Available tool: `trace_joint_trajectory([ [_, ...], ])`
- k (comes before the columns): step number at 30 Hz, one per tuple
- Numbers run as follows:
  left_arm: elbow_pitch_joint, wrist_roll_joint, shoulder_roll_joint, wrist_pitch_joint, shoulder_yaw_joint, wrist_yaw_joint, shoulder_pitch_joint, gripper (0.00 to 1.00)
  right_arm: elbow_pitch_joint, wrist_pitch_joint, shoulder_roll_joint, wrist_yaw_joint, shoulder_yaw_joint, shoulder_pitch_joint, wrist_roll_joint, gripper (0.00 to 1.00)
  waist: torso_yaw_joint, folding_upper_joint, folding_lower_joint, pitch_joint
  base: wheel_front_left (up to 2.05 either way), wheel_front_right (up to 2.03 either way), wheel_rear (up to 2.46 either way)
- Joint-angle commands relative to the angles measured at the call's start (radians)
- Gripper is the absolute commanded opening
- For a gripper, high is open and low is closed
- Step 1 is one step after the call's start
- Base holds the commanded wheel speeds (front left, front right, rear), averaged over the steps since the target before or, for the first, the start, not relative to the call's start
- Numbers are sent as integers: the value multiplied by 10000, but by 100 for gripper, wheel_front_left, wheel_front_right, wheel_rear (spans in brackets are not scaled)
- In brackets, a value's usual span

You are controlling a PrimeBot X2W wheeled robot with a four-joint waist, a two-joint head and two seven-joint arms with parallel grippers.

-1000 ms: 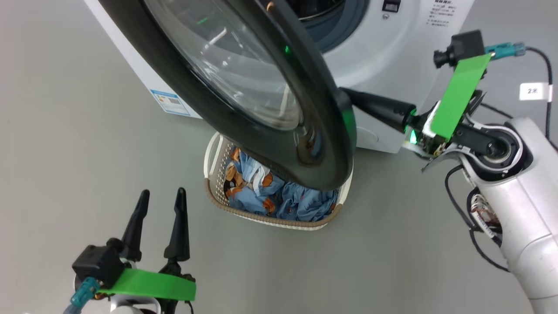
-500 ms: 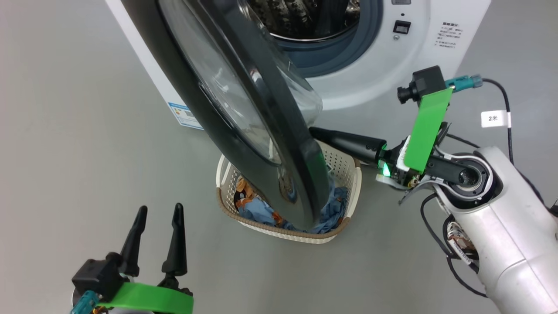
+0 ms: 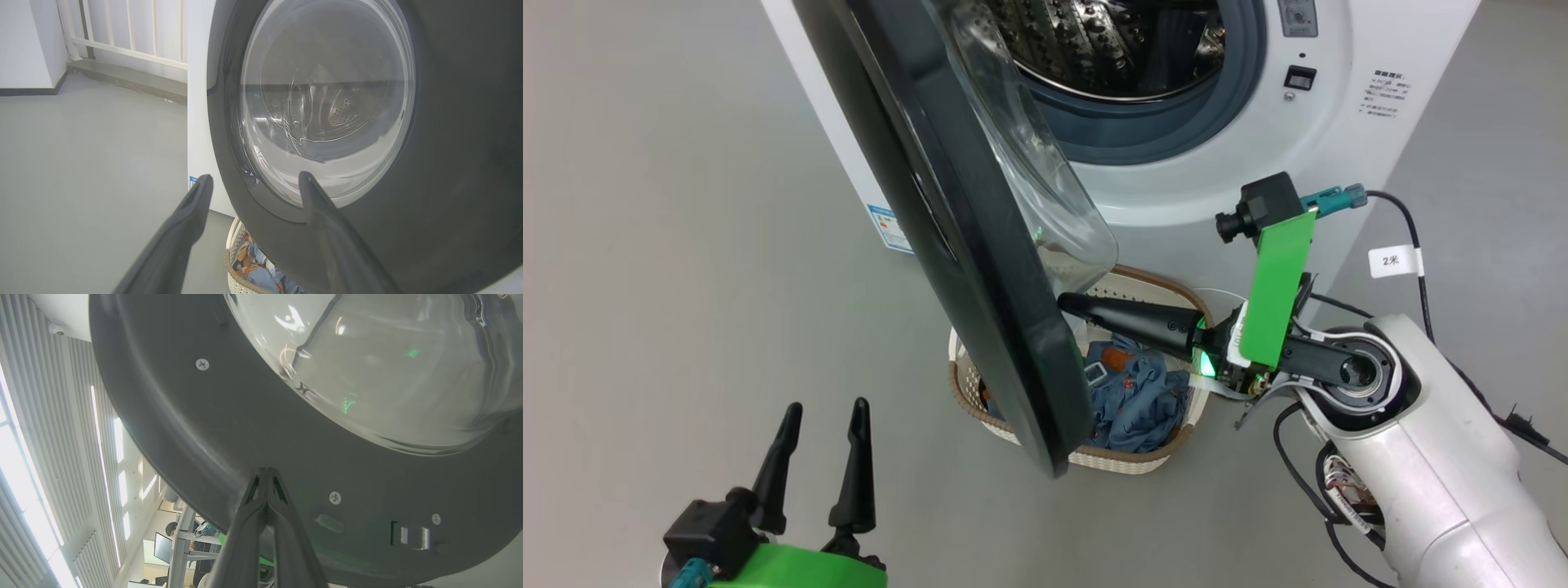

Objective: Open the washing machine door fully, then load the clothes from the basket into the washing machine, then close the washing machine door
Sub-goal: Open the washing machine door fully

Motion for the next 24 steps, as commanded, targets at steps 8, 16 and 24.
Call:
trace_joint_trajectory([
  [8, -196, 79, 200, -67, 263, 6, -37, 100, -323, 80, 509, 77, 280, 197, -42, 0, 162, -1, 0, -101, 0, 0, 0],
  [16, -146, 95, 252, -67, 297, 6, 3, 100, -354, -190, 544, 77, 64, 322, -218, 0, -108, -1, 0, -279, 0, 0, 0],
  [24, -105, 16, 491, -67, 276, 6, 4, 100, -527, -754, 209, 77, -367, 792, -430, 34, -711, -1, 0, -494, 0, 0, 0],
])
